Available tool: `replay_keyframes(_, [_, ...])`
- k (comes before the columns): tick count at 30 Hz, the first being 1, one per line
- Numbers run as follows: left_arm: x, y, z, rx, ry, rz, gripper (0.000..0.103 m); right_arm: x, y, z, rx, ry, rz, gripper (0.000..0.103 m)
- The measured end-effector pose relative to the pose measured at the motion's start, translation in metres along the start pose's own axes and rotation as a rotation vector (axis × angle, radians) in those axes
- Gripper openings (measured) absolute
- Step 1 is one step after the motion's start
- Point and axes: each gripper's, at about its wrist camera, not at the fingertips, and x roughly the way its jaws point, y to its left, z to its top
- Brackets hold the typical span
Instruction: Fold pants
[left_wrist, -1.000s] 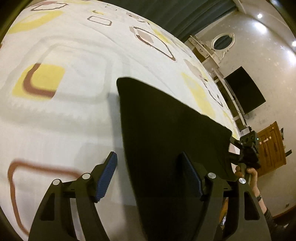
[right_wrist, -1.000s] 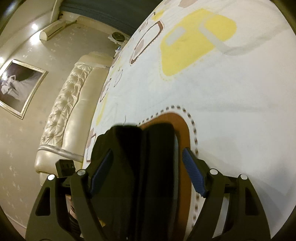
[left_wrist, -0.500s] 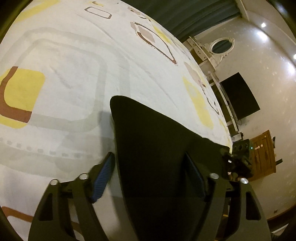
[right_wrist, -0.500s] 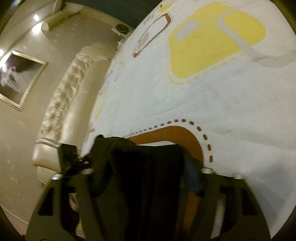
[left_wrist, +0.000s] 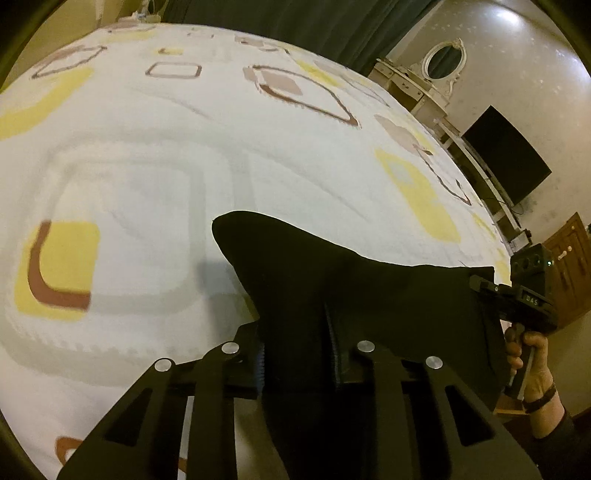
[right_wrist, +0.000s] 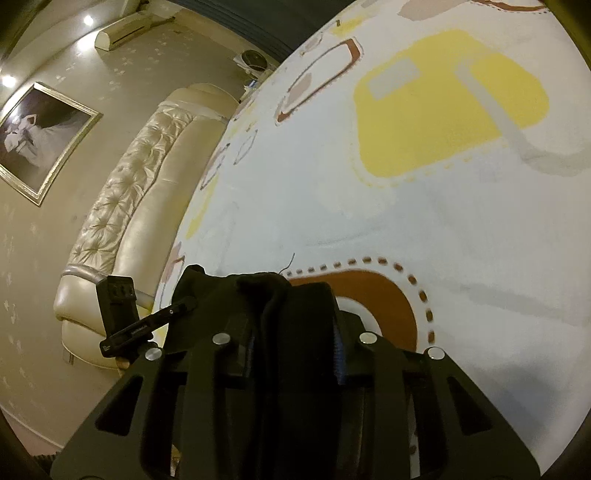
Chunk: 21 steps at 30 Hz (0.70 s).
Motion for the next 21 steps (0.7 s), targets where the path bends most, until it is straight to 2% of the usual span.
replay_keyframes(9, [0.013, 0.009, 0.036, -0.007, -0.012, 0.064, 0.026, 0.020, 0.008, 0.032, -0.009, -0.022, -0.005, 0.029])
replay_keyframes(14, [0.028, 0.022, 0.037, -0.042, 0.006, 0.060, 0.027, 0.035, -0.008, 0.039, 0.035, 0.007, -0.025, 0.029])
replay_keyframes(21, [0.032, 0.025, 0.032, -0.044, -0.007, 0.047, 0.030, 0.041, -0.025, 0.036, 0.093, 0.010, 0.006, 0.029])
